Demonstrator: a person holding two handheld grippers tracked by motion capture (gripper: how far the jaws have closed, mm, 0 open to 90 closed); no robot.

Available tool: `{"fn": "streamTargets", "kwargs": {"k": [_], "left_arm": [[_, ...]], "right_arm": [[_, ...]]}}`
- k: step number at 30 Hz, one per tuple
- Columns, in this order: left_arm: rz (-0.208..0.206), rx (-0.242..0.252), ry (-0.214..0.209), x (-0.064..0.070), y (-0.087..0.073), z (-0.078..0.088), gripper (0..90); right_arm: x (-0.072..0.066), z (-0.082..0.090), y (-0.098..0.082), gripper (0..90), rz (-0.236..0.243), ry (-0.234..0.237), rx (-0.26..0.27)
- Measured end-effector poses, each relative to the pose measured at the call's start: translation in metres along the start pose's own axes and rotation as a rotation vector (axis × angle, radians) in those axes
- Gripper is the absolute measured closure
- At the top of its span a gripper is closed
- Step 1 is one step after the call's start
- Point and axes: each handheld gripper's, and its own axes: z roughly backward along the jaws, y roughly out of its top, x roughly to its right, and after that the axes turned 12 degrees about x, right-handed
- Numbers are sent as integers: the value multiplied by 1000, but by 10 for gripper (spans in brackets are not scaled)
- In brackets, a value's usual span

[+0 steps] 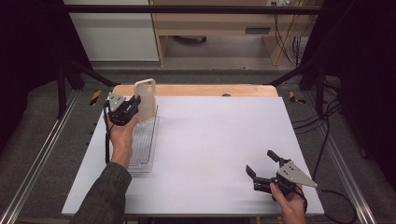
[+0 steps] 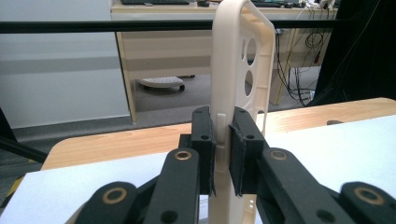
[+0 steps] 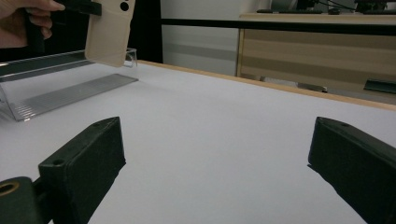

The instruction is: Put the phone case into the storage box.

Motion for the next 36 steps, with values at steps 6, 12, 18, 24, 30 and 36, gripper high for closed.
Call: {"fn": "streamTargets", "kwargs": {"k": [6,12,18,24,30,36], "left_arm": [[11,-1,7,2,-2,-2,808],[-3,-19,16,1,-6,-2,808],[8,-29,18,0,-10,-3,808],[11,-33,13,2,-12,-4,807],[12,-42,19,1,-14,-4,807],[22,-50,21,0,-17,-4,807]], "right_arm": [[0,0,0,36,-3,0,-1],[0,0,0,36,-4,0,-1],[0,0,0,36,-5,0,0],[1,0,0,36,-3,0,0],[1,1,0,36,-4,0,-1],[1,1,0,36,-4,0,-2]]}}
